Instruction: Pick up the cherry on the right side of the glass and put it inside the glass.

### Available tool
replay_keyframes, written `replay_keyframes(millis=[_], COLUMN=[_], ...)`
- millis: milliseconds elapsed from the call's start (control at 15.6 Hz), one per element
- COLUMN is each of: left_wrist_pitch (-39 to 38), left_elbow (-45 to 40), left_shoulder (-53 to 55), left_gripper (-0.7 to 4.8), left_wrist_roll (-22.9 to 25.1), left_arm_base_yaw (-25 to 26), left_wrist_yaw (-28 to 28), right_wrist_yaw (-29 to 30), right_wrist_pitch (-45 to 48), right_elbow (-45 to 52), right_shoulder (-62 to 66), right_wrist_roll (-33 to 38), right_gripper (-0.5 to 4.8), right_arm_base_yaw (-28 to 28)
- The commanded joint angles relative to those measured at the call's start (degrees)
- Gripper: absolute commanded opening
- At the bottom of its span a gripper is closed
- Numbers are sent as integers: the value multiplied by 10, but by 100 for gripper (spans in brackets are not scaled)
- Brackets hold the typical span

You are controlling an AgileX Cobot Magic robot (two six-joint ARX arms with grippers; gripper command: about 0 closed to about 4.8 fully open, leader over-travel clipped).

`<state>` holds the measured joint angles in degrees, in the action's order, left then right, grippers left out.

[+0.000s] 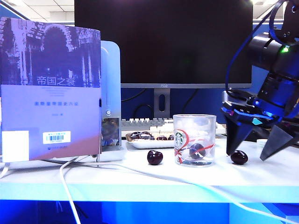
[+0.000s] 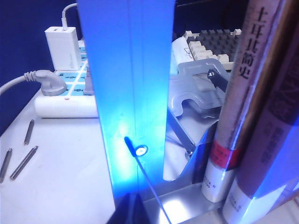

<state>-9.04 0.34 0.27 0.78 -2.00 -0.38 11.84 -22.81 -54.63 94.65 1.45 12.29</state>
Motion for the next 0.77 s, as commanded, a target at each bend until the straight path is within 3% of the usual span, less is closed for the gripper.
replay_keyframes(millis=[64, 129, 193, 450, 579, 772], left_wrist_pitch=[-7, -7, -7, -7, -7, -7], left_elbow=[0, 0, 0, 0, 0, 0], left_shoulder=[-2, -2, -2, -2, -2, -2], left_gripper=[-5, -5, -5, -5, -5, -5], left_wrist_roll=[3, 3, 3, 3, 3, 3], left_arm_base_yaw=[0, 0, 0, 0, 0, 0], left_wrist_yaw=[4, 4, 4, 4, 4, 4], right_wrist_yaw=[21, 30, 35, 35, 38, 49], right_wrist_pitch=[2, 1, 1, 2, 2, 3], right_elbow=[-2, -2, -2, -2, -2, -2], right_shoulder=[2, 5, 5, 5, 5, 5], right_wrist_roll=[-2, -2, -2, -2, -2, -2], right_gripper=[423, 344, 317, 313, 272, 268], right_arm_base_yaw=[1, 1, 1, 1, 1, 1])
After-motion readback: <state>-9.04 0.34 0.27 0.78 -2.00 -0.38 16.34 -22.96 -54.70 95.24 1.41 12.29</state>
